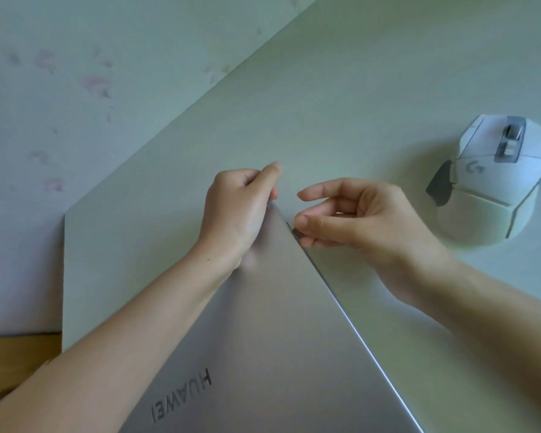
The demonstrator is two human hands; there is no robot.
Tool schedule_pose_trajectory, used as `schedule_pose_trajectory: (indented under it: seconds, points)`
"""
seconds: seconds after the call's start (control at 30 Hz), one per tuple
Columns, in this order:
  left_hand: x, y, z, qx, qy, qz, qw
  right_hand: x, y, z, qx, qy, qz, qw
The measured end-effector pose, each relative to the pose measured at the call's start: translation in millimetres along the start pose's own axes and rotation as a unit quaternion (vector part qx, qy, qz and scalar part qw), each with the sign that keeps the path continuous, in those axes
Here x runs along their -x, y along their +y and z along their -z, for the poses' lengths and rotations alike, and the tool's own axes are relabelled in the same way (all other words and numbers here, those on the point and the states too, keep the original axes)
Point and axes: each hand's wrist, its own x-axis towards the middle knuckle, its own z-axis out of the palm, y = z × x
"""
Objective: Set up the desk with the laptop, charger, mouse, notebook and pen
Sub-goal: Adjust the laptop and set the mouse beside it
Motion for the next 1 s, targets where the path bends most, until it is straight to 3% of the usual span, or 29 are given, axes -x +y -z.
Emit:
schedule_pose_trajectory:
  seconds: [0.17, 0.4, 0.7, 1.0]
  points:
    - [2, -1, -3, 0.012, 0.002, -0.010, 1.000, -3, 1, -4, 0.009, 0.035, -0.008, 0.999]
    - [1, -8, -5, 0.015, 0.026, -0.019, 0.999, -6, 6, -10, 0.110, 0.078, 0.024, 0.991]
    - [2, -5, -3, 0.040, 0.054, -0.054, 0.996, -11, 7, -15, 0.018, 0.114, -0.008, 0.993]
    - [5, -5, -8, 0.011, 0.053, -0.037, 0.998, -3, 22, -25, 0.130, 0.194, 0.089, 0.968]
